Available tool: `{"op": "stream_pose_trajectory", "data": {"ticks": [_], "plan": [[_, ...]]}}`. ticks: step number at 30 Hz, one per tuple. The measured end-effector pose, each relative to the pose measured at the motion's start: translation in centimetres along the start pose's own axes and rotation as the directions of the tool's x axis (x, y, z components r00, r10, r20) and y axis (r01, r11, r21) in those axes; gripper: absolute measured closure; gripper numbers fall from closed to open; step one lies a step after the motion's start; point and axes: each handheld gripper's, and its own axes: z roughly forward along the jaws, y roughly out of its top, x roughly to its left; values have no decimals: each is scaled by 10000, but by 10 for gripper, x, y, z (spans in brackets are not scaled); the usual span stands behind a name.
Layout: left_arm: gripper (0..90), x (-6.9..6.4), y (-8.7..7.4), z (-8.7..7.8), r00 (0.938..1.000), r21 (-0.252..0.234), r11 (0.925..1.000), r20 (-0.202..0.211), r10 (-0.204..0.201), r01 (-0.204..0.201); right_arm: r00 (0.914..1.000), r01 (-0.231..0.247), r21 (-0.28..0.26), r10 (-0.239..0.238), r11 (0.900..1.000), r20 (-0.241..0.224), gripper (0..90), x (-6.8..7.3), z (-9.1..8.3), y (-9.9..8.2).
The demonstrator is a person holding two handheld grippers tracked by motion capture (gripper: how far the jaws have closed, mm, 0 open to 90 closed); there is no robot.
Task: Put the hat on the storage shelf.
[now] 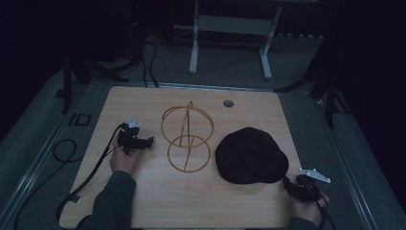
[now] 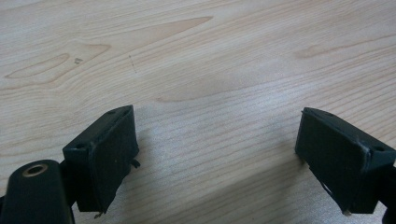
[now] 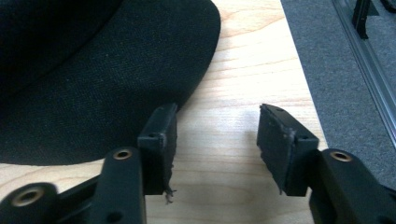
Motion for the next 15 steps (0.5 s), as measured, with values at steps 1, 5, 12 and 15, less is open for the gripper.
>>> {"op": "stream_pose_trajectory", "data": {"ticks": [1,5,12,15], "plan": [[125,0,0,0,10000,-7,10000,-7,-2,2,10000,9,33,-9,10000,-6,448,1,0,0],[125,0,0,0,10000,-12,10000,-6,-4,4,9996,192,210,-188,9996,-189,442,3,0,2],[125,0,0,0,10000,-4,10000,-9,-3,3,9986,398,463,-381,9981,-374,456,4,0,6],[125,0,0,0,10000,6,10000,-5,2,-2,9978,507,588,-481,9970,-452,473,3,0,8]]}}
